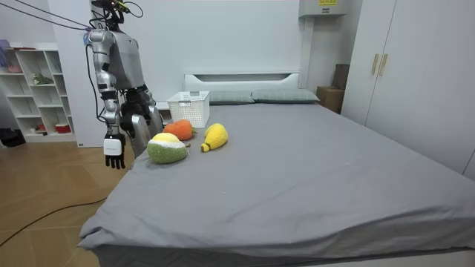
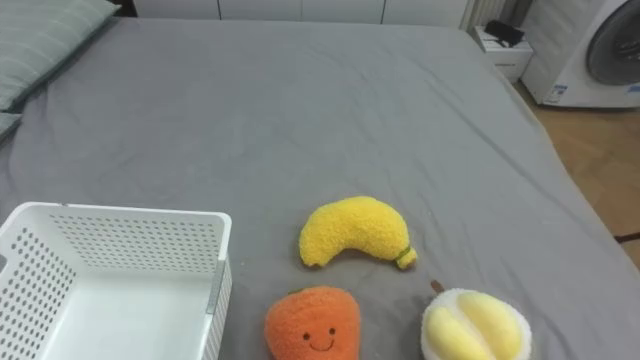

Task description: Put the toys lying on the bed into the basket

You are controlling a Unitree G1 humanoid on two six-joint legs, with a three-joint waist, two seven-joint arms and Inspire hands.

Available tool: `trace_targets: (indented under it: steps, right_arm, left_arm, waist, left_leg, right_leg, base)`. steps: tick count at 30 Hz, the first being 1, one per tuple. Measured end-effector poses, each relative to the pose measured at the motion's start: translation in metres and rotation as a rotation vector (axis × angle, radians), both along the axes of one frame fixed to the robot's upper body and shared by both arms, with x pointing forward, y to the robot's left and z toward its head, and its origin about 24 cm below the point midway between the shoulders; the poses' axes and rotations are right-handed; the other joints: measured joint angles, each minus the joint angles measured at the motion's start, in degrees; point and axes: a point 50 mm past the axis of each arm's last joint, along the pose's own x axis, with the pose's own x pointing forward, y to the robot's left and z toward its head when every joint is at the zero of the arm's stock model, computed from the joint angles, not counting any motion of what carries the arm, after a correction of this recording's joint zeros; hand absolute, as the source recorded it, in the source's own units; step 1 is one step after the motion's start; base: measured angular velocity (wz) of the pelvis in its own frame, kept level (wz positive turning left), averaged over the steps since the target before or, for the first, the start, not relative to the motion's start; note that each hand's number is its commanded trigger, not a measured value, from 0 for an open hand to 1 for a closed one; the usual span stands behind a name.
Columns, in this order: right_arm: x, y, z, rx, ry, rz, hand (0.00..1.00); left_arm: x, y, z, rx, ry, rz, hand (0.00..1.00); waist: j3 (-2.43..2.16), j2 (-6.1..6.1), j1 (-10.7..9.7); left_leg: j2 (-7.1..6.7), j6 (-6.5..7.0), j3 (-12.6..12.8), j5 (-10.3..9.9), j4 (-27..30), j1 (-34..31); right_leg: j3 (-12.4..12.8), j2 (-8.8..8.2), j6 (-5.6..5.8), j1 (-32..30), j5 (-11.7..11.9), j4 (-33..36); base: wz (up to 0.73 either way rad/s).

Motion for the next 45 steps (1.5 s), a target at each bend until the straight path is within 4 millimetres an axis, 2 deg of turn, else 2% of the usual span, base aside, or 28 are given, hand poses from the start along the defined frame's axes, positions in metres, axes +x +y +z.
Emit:
trace_targets:
  steps: [14, 23, 27, 33, 36, 38, 41, 45]
  right_arm:
    - [0.001, -0.001, 0.0, -0.015, -0.01, -0.024, 0.0]
    - [-0.007, -0.004, 0.001, -0.067, -0.002, -0.083, 0.0]
    - [-0.009, -0.009, 0.002, -0.139, -0.019, -0.235, 0.0]
    - [-0.014, -0.015, 0.004, -0.213, -0.06, -0.488, 0.0]
    - [-0.016, -0.025, 0.007, -0.266, -0.091, -0.655, 0.0]
    - [-0.013, -0.035, 0.01, -0.32, -0.126, -0.714, 0.0]
    - [0.006, -0.056, 0.016, -0.417, -0.226, -0.72, 0.0]
    - [0.045, -0.082, 0.03, -0.53, -0.426, -0.708, 0.0]
  left_arm:
    - [0.0, 0.001, 0.0, 0.02, -0.007, 0.008, 0.0]
    - [-0.002, 0.002, 0.001, 0.014, -0.007, 0.028, 0.0]
    - [-0.002, 0.005, 0.001, 0.023, -0.01, 0.053, 0.0]
    - [-0.009, 0.018, 0.006, 0.069, -0.027, 0.115, 0.0]
    - [-0.012, 0.026, 0.008, 0.093, -0.038, 0.164, 0.0]
    - [-0.012, 0.03, 0.01, 0.109, -0.052, 0.172, 0.0]
    - [-0.012, 0.036, 0.012, 0.136, -0.06, 0.172, 0.0]
    - [-0.012, 0.044, 0.015, 0.16, -0.079, 0.161, 0.0]
  waist:
    - [-0.07, 0.21, -0.09]
    - [-0.07, 0.22, -0.09]
    - [-0.08, 0.23, -0.31]
    - [-0.04, -0.75, -1.8]
    - [-0.03, -1.28, -2.18]
    - [0.01, -1.56, -2.39]
    - [-0.04, -1.75, -2.86]
    - [-0.17, -2.18, -2.85]
  left_leg:
    - [0.01, 0.01, 0.03, 0.0, 0.07, 0.32]
    - [0.01, 0.0, 0.06, -0.01, 0.02, 0.31]
    - [0.01, 0.0, 0.1, 0.0, 0.02, 0.36]
    - [-0.05, -0.02, 0.03, 0.0, 0.04, 0.44]
    - [-0.1, -0.03, 0.07, 0.0, 0.03, 0.33]
    - [-0.1, -0.03, 0.17, 0.0, 0.02, 0.1]
    - [-0.05, -0.02, 0.65, 0.0, 0.0, -0.18]
    - [0.08, -0.04, 1.6, 0.02, -0.15, 0.16]
  right_leg:
    - [-0.02, -0.07, -0.03, 0.03, -0.05, 0.74]
    - [-0.08, -0.1, -0.1, -0.05, -0.25, 0.69]
    - [-0.06, -0.09, -0.11, 0.02, -0.3, 0.7]
    - [0.39, -0.09, -0.13, 0.13, -0.83, 0.65]
    - [0.58, -0.14, -0.1, -0.18, -1.08, 0.69]
    - [0.66, -0.12, -0.1, -0.47, -1.08, 0.74]
    - [0.74, -0.04, -0.1, -1.05, -0.99, 0.85]
    - [1.43, 0.09, -0.11, -1.3, -0.91, 0.94]
  base:
    - [0.0]
    - [0.0]
    - [0.0]
    - [0.0]
    - [0.0]
    - [-0.04]
    - [-0.09]
    - [-0.11]
